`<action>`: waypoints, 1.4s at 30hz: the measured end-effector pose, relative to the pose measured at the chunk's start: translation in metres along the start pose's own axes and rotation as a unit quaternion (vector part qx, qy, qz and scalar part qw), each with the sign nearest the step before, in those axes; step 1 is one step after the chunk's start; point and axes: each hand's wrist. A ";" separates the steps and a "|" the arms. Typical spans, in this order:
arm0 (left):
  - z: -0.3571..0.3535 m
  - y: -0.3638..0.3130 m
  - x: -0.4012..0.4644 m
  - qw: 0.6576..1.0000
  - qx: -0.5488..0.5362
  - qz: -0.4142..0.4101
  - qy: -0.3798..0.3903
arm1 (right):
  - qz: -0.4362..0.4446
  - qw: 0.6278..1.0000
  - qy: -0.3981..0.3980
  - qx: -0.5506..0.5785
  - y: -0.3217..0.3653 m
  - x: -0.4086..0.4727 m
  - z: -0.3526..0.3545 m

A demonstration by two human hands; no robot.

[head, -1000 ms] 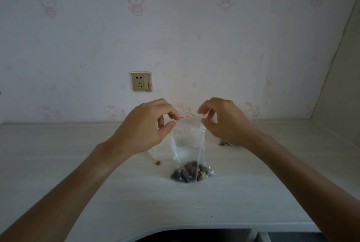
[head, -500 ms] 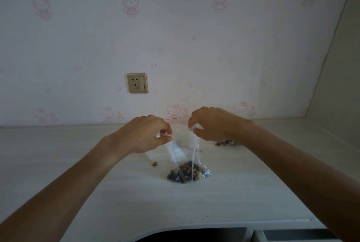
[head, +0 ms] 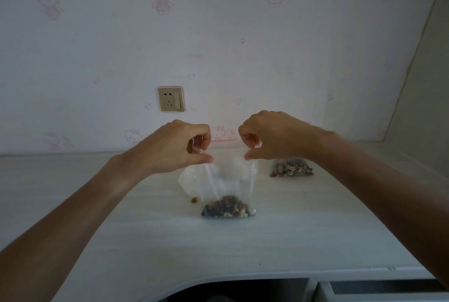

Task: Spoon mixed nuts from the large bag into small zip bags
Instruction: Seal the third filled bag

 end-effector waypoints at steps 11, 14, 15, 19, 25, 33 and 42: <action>0.000 0.006 -0.002 0.999 -0.012 -0.022 0.021 | 0.019 0.992 0.031 0.123 -0.018 0.001 0.001; -0.006 0.011 -0.008 0.996 -0.056 -0.033 -0.059 | -0.018 0.987 0.022 0.158 -0.024 -0.001 -0.008; -0.009 0.012 -0.011 0.993 -0.073 -0.033 -0.090 | -0.031 0.984 0.011 0.178 -0.024 -0.003 -0.013; -0.025 0.012 -0.019 0.976 -0.126 -0.014 -0.177 | -0.085 0.934 -0.066 0.340 -0.020 -0.011 -0.040; -0.065 0.015 -0.047 0.932 -0.224 0.112 -0.263 | -0.155 0.812 -0.117 0.550 -0.011 -0.034 -0.093; -0.130 0.002 -0.053 0.859 -0.430 0.227 -0.162 | -0.215 0.724 -0.034 0.654 0.009 -0.052 -0.145; -0.144 -0.030 -0.019 0.780 -0.522 0.244 -0.245 | -0.272 0.679 -0.064 0.679 0.016 -0.063 -0.167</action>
Point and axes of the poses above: each hand's wrist, its own x-axis towards the middle knuckle, its own z-axis out of the back of the hand, y = z × x, and after that the axes turned 10 degrees about -z, right-handed
